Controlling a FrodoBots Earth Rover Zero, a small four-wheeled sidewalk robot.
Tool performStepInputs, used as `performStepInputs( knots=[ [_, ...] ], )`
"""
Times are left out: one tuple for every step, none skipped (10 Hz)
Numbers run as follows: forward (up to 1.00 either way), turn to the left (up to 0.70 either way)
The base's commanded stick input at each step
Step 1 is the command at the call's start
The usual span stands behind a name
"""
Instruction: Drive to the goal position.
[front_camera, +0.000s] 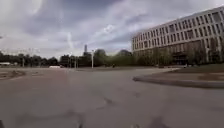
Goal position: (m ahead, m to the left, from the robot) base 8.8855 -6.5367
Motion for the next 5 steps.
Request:
performStepInputs(
  knots=[
    [1.0,-0.14],
    [1.0,-0.14],
    [1.0,-0.13],
    [1.0,-0.11],
    [1.0,-0.06]
  ],
)
